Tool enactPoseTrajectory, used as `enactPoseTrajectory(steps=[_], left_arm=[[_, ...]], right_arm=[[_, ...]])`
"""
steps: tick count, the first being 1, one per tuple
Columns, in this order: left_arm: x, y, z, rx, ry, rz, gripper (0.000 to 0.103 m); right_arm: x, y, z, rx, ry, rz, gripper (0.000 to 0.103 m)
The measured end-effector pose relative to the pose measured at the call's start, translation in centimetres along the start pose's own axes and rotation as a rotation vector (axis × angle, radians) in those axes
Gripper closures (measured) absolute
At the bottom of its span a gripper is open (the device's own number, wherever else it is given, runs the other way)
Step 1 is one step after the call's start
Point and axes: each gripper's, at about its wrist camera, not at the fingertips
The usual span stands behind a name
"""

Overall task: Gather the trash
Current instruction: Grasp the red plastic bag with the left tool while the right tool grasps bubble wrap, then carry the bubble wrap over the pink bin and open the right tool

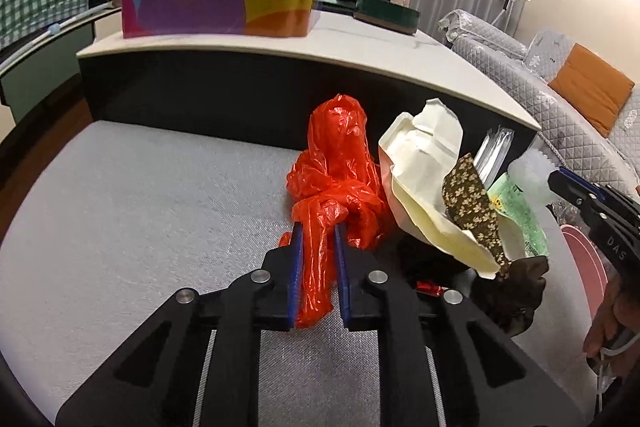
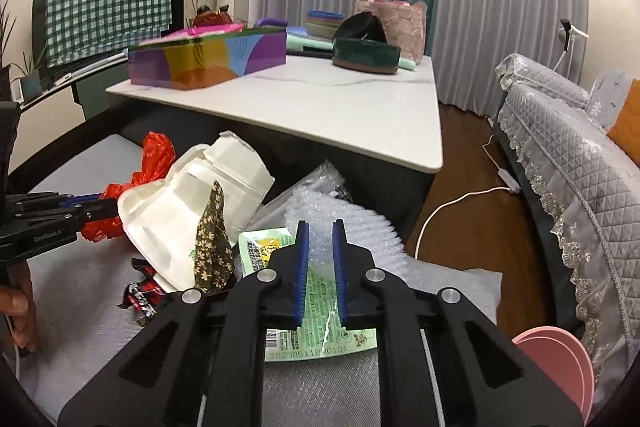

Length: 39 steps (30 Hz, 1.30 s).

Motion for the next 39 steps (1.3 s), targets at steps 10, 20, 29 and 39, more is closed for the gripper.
enactPoseTrajectory(steps=[10, 20, 29, 39], left_arm=[[0.4, 0.4, 3.5, 0.014, -0.067, -0.008, 0.090], [0.4, 0.1, 7.9, -0.023, -0.125, -0.008, 0.090], [-0.6, -1.0, 10.7, -0.063, -0.145, -0.042, 0.090], [-2.2, -2.6, 12.9, -0.115, -0.149, -0.077, 0.090]], right_arm=[[0.4, -0.4, 5.0, -0.030, -0.052, -0.026, 0.091], [0.8, -1.2, 11.1, -0.061, -0.093, -0.067, 0.091], [0.0, -1.7, 15.8, -0.077, -0.108, -0.105, 0.091], [-2.5, -2.2, 17.8, -0.125, -0.108, -0.135, 0.091]])
Point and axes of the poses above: each gripper's, at about its wrist camera, not at the fingertips, and z roughly against the way its jaws point, y to its left, x to its top, and after that the axes turned 15 degrees about z, right-handed
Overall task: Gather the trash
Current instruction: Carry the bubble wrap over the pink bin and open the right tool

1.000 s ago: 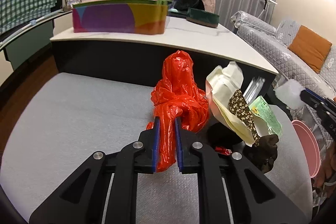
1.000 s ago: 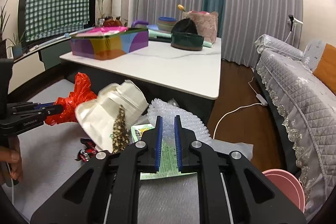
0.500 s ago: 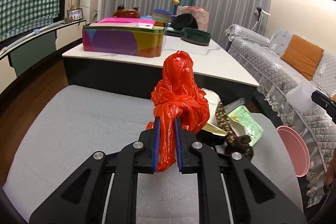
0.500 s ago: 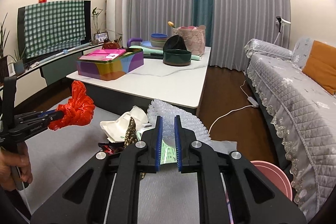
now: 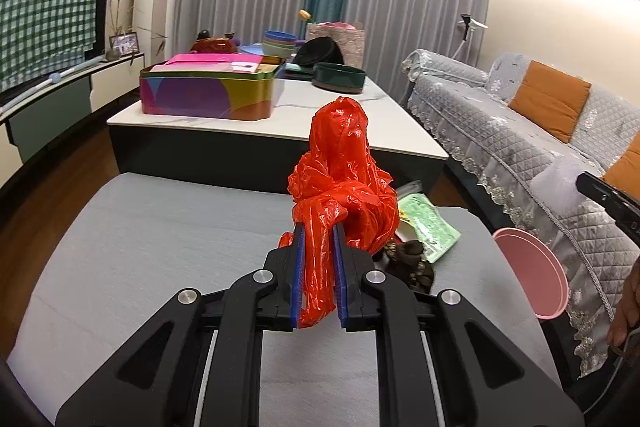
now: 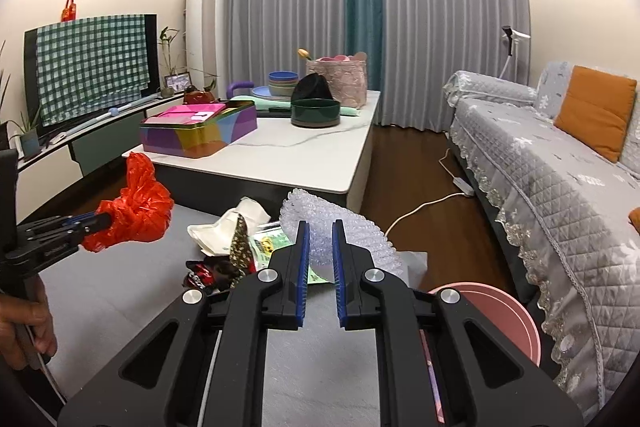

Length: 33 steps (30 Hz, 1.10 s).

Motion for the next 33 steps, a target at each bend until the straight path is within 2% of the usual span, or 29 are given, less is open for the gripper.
enactPoseTrajectory(steps=[16, 33], left_arm=[[-2.7, -4.8, -0.4, -0.075, 0.031, -0.045, 0.090], [-4.1, -9.6, -1.8, -0.148, 0.065, -0.097, 0.090]], right_arm=[[-2.6, -4.4, 1.9, -0.076, -0.001, -0.053, 0.091], [-5.1, -9.3, 3.3, -0.175, 0.027, -0.120, 0.091]])
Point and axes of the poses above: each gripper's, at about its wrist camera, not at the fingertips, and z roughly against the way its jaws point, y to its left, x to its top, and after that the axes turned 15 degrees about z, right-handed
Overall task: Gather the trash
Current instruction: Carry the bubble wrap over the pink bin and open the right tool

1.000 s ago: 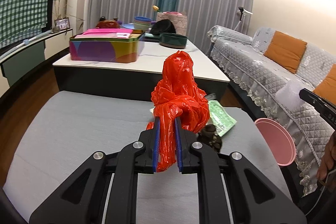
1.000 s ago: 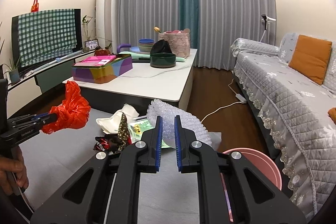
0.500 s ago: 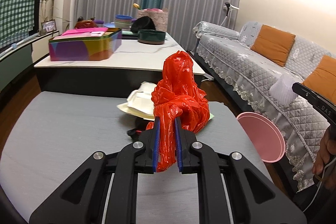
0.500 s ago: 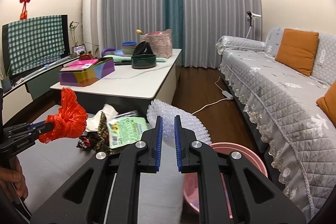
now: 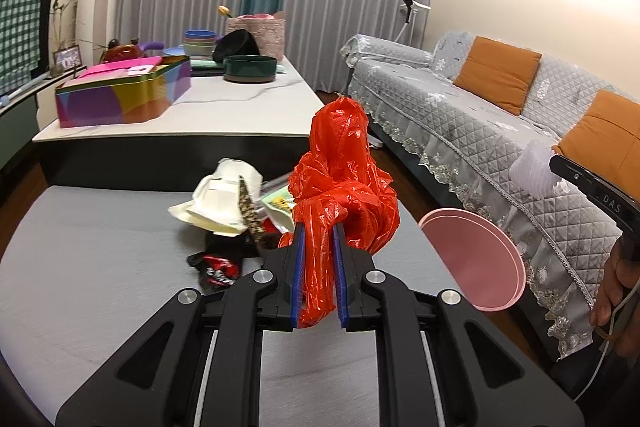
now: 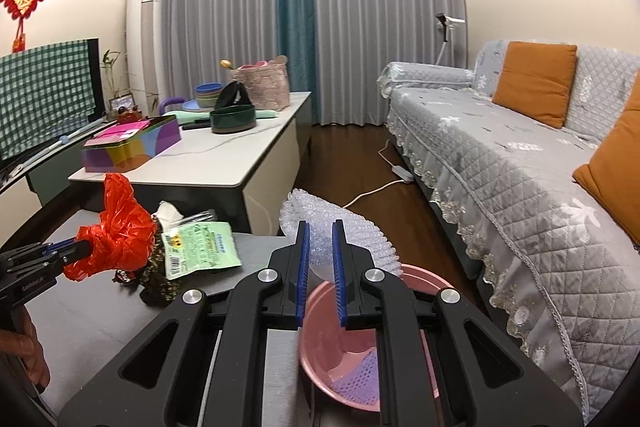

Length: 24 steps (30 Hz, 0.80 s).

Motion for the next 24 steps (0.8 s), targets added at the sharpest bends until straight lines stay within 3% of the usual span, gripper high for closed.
enactPoseTrajectory(steps=[24], left_arm=[[-2.6, -8.0, -3.9, -0.091, 0.071, -0.091, 0.090]], right_arm=[[-1.3, -5.1, 0.0, -0.083, 0.013, -0.067, 0.091]])
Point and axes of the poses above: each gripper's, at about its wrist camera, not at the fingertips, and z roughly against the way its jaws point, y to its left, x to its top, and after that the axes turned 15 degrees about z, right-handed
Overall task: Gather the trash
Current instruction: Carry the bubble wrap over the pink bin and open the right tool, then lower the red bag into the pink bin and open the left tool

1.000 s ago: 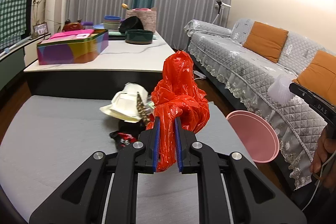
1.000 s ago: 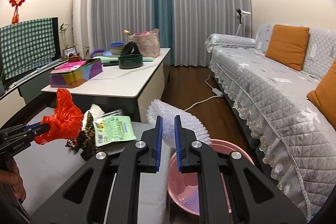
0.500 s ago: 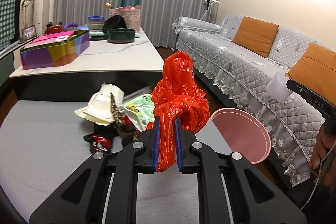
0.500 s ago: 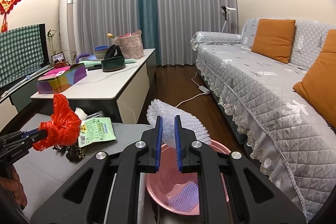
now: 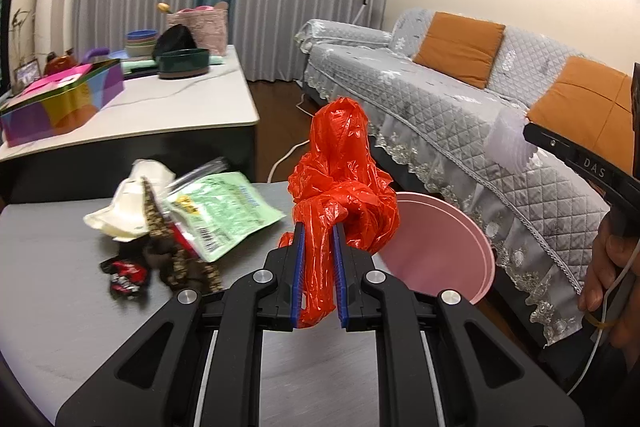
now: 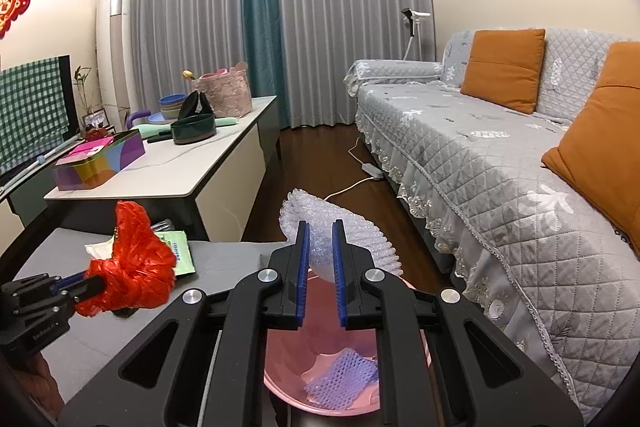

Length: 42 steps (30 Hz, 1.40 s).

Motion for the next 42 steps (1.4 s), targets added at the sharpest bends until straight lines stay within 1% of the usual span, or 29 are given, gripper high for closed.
enactPoseTrajectory(steps=[8, 12, 16, 19, 22, 30, 33, 34, 37, 38, 39, 42], left_arm=[[0.2, -3.7, -2.9, -0.038, 0.024, -0.037, 0.090], [0.3, -5.0, -4.7, -0.049, 0.035, -0.044, 0.090], [0.1, -6.3, -6.8, -0.050, 0.058, -0.065, 0.090], [-0.1, -7.1, -8.2, -0.048, 0.072, -0.074, 0.090], [0.0, -7.6, -9.5, -0.049, 0.095, -0.060, 0.090], [-0.4, -9.3, -11.2, -0.054, 0.120, -0.086, 0.090], [-0.4, -9.6, -11.7, -0.048, 0.144, -0.088, 0.088], [-0.4, -9.5, -12.0, -0.047, 0.162, -0.085, 0.085], [-0.3, -9.3, -11.9, -0.033, 0.161, -0.084, 0.079], [-0.2, -9.1, -11.7, -0.031, 0.158, -0.079, 0.079], [-0.1, -8.9, -11.5, -0.029, 0.156, -0.076, 0.079], [0.2, -8.4, -10.4, -0.021, 0.143, -0.073, 0.079]], right_arm=[[-0.6, -2.0, -0.8, -0.041, 0.016, -0.025, 0.091], [-1.0, -3.0, -1.7, -0.057, 0.046, -0.033, 0.091], [-1.4, -4.1, -2.6, -0.062, 0.066, -0.057, 0.091], [-1.6, -4.3, -2.9, -0.069, 0.071, -0.053, 0.090], [-1.8, -4.7, -3.4, -0.073, 0.081, -0.059, 0.090], [-2.2, -5.5, -4.4, -0.080, 0.104, -0.080, 0.089], [-2.3, -5.7, -4.5, -0.084, 0.106, -0.084, 0.085], [-2.3, -5.7, -4.5, -0.087, 0.108, -0.086, 0.084], [-2.5, -5.9, -4.6, -0.093, 0.113, -0.102, 0.070], [-2.5, -5.9, -4.6, -0.097, 0.113, -0.104, 0.064], [-2.5, -5.9, -4.5, -0.101, 0.111, -0.106, 0.060], [-2.4, -5.9, -4.4, -0.106, 0.103, -0.108, 0.059]])
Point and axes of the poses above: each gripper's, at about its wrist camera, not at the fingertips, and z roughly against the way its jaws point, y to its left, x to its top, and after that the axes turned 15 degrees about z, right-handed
